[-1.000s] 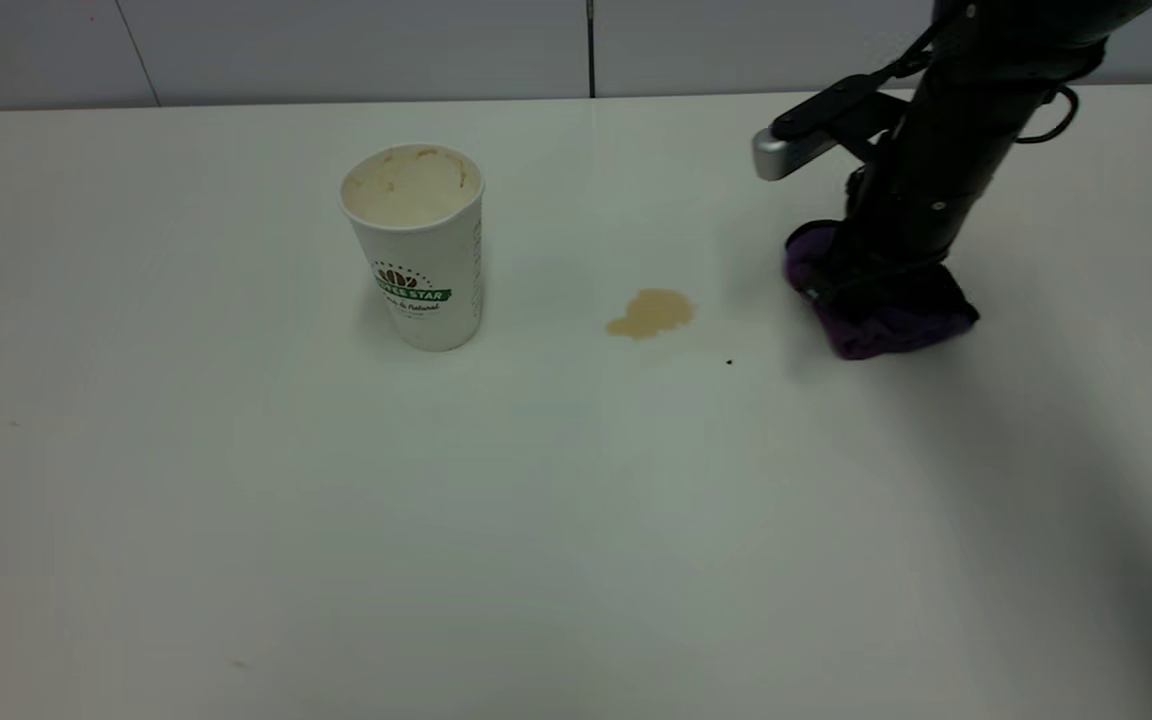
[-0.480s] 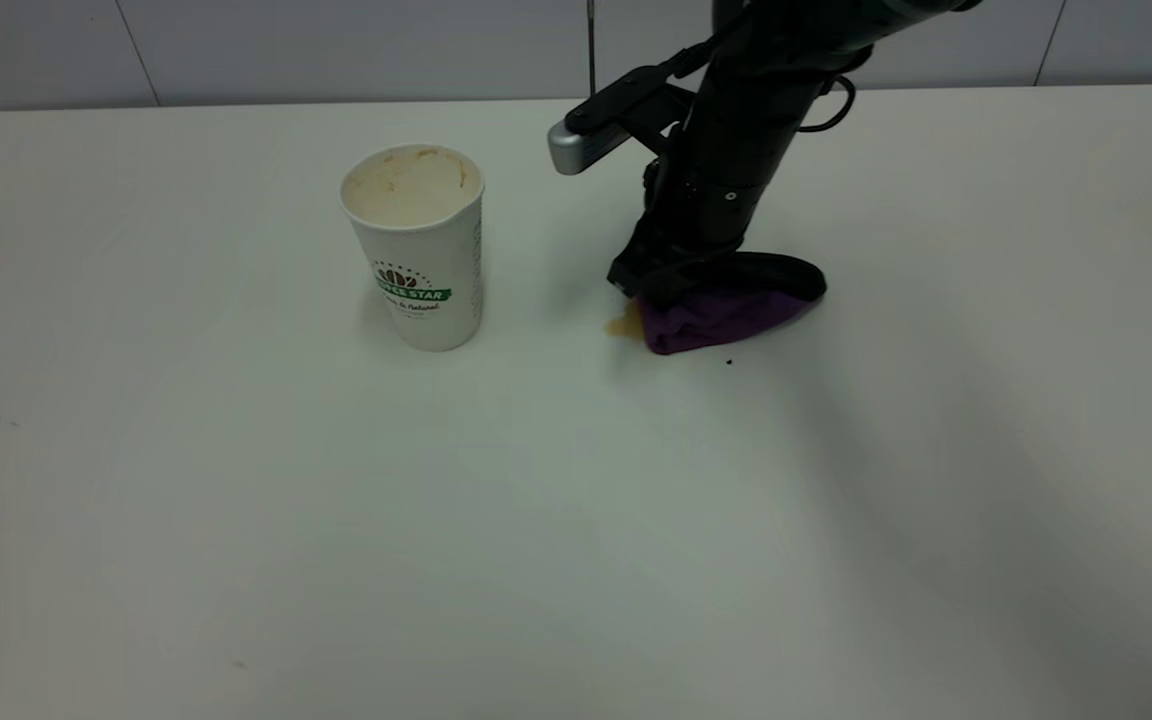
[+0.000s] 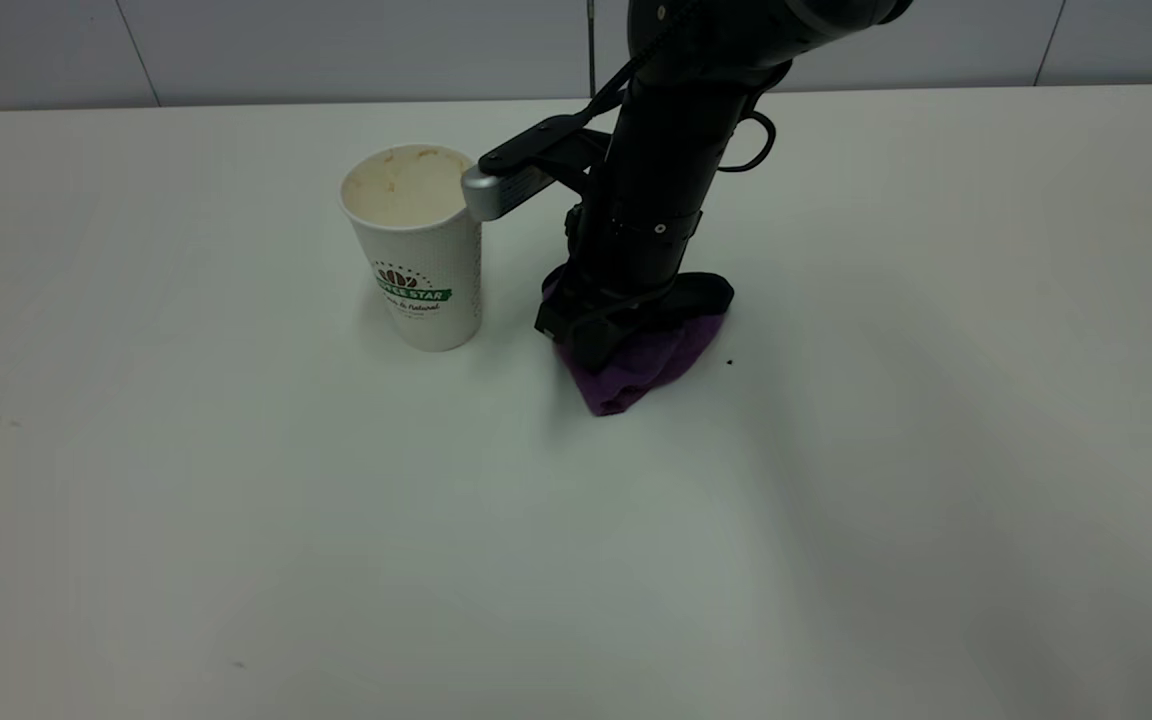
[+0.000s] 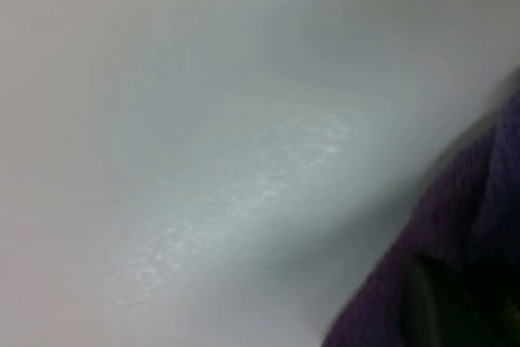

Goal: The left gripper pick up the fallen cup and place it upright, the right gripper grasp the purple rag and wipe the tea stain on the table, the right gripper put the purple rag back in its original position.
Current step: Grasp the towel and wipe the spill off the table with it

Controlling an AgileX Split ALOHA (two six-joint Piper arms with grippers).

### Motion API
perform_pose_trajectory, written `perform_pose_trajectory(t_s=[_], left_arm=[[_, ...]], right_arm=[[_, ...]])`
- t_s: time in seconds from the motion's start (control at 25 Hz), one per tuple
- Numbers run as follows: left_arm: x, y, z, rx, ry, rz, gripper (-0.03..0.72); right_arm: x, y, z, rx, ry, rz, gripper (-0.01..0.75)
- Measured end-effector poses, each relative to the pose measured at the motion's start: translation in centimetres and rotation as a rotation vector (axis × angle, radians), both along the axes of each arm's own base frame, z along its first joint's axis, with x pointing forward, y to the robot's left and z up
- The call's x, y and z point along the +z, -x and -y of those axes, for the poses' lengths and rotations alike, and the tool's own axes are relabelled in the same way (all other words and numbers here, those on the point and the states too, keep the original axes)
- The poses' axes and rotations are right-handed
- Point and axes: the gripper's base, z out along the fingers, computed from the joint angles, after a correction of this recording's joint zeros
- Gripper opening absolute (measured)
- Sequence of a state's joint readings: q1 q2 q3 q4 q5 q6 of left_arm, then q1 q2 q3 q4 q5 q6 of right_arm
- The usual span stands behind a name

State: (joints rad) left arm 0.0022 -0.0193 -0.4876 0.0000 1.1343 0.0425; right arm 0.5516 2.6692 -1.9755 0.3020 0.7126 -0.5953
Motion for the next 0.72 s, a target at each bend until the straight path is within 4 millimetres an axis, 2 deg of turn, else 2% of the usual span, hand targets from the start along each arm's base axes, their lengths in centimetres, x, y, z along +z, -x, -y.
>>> perform_pose_trajectory(t_s=[0.2,0.32,0.48,0.72], left_arm=[[0.0,0.0,0.0,0.001,0.001,0.000,0.497],[0.0,0.0,0.0,0.001,0.002,0.000,0.497],[0.0,0.0,0.0,0.001,0.002,0.000,0.497],[0.0,0.0,0.0,0.001,0.002,0.000,0.497]], right_arm=[[0.1,-0.4,0.0,-0.015,0.004,0.045,0.053],[0.1,-1.5,1.0,-0.066,0.019,0.101,0.053],[0.1,-3.3,3.9,-0.158,0.056,0.137,0.053],[0.0,-5.2,9.4,-0.290,0.099,0.060,0.053]])
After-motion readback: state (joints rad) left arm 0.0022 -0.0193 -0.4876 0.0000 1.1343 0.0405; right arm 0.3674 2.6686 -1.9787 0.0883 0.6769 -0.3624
